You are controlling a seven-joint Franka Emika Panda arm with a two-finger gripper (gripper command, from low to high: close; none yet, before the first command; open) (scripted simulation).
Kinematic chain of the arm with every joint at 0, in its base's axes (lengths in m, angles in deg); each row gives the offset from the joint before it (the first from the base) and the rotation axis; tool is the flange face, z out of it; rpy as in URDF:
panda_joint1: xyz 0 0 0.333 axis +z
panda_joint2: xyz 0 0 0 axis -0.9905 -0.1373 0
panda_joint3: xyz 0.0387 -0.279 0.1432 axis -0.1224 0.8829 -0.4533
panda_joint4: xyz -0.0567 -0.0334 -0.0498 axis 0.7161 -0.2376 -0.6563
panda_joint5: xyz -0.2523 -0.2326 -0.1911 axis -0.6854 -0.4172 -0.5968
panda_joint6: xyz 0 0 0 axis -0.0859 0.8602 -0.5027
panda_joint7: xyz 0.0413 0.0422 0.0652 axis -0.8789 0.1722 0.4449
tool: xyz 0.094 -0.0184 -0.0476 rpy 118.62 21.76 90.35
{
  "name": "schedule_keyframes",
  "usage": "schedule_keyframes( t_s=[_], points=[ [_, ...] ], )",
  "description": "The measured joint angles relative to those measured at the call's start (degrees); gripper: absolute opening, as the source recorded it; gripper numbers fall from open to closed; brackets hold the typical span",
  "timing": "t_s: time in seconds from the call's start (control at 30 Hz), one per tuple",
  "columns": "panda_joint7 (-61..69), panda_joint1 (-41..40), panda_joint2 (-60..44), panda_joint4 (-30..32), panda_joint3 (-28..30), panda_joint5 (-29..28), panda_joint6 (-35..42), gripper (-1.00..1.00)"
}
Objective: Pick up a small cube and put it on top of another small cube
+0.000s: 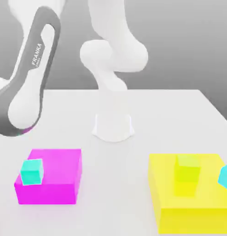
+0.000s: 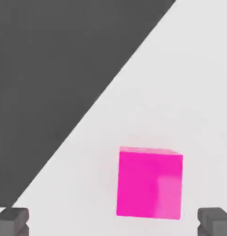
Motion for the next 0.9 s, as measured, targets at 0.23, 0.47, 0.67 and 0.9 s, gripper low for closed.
schedule_keyframes(
  t_s=[0.23, 0.47, 0.67, 0.9],
  points=[
    [1.38, -1.72, -5.71, -1.34, -1.96, 2.13, -4.06, -1.0],
    [-0.26, 0.33, 1.12, 0.45, 0.2, -0.48, 0.96, -1.0],
    [3.78, 8.37, 12.32, 7.24, -6.7, -3.56, 4.72, -1.0],
    [9.81, 19.95, 25.12, 15.77, -16.25, -6.16, 8.5, -1.0]
  ],
)
